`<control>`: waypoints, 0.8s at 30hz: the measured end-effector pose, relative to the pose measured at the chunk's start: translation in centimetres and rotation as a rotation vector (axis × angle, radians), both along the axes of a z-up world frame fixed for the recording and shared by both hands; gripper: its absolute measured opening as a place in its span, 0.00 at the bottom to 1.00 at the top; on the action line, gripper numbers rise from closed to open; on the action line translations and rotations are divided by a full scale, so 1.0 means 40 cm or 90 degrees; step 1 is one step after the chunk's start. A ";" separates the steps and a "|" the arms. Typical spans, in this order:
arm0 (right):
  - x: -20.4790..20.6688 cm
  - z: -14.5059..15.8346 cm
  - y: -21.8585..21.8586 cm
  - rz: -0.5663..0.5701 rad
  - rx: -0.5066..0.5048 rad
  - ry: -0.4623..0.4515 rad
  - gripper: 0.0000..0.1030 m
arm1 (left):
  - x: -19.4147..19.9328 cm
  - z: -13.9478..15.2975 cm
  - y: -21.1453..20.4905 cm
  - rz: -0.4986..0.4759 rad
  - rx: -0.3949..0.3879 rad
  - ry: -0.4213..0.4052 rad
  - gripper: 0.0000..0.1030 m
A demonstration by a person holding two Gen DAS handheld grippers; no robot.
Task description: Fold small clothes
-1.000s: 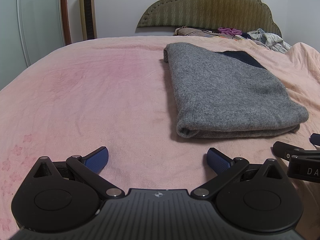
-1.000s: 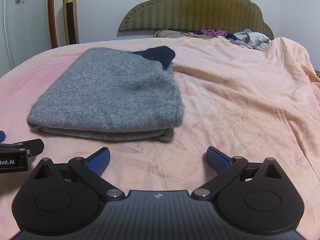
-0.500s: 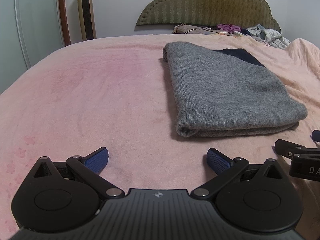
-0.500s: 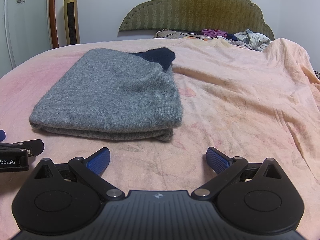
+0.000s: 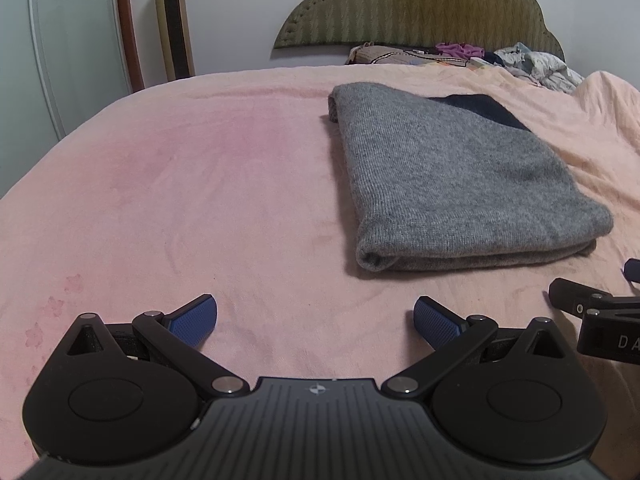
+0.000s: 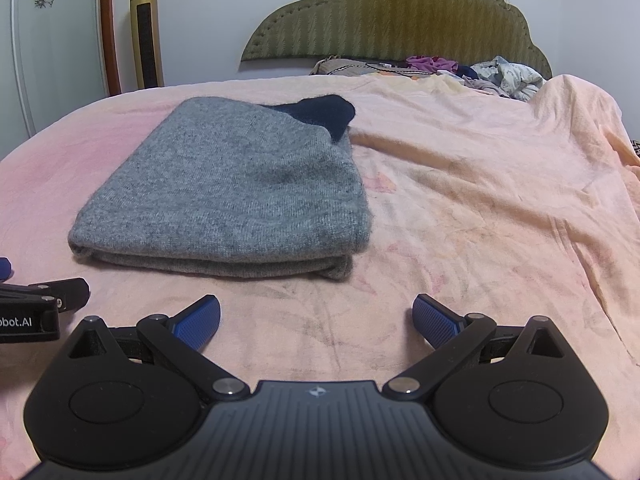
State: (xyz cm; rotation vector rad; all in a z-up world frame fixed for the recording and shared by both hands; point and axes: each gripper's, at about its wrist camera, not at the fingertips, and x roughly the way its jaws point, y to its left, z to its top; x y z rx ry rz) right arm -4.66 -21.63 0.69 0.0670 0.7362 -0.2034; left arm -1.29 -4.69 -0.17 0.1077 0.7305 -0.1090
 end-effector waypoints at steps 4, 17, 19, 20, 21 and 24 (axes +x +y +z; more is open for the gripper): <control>0.000 -0.001 -0.001 0.000 0.001 0.000 1.00 | -0.003 0.002 -0.001 0.001 0.003 -0.001 1.00; 0.001 0.002 0.001 0.005 -0.004 -0.001 1.00 | 0.000 0.002 0.002 0.007 -0.003 0.006 1.00; 0.001 0.003 0.004 0.006 -0.005 -0.002 1.00 | 0.001 0.003 0.004 0.008 -0.005 0.007 1.00; 0.001 0.003 0.003 0.006 -0.005 -0.002 1.00 | 0.001 0.003 0.005 0.008 -0.004 0.007 1.00; 0.000 0.003 0.003 0.006 -0.005 -0.002 1.00 | 0.000 0.003 0.005 0.008 -0.004 0.006 1.00; -0.001 0.006 0.004 0.007 -0.006 -0.003 1.00 | -0.001 0.004 0.005 0.009 -0.001 0.006 1.00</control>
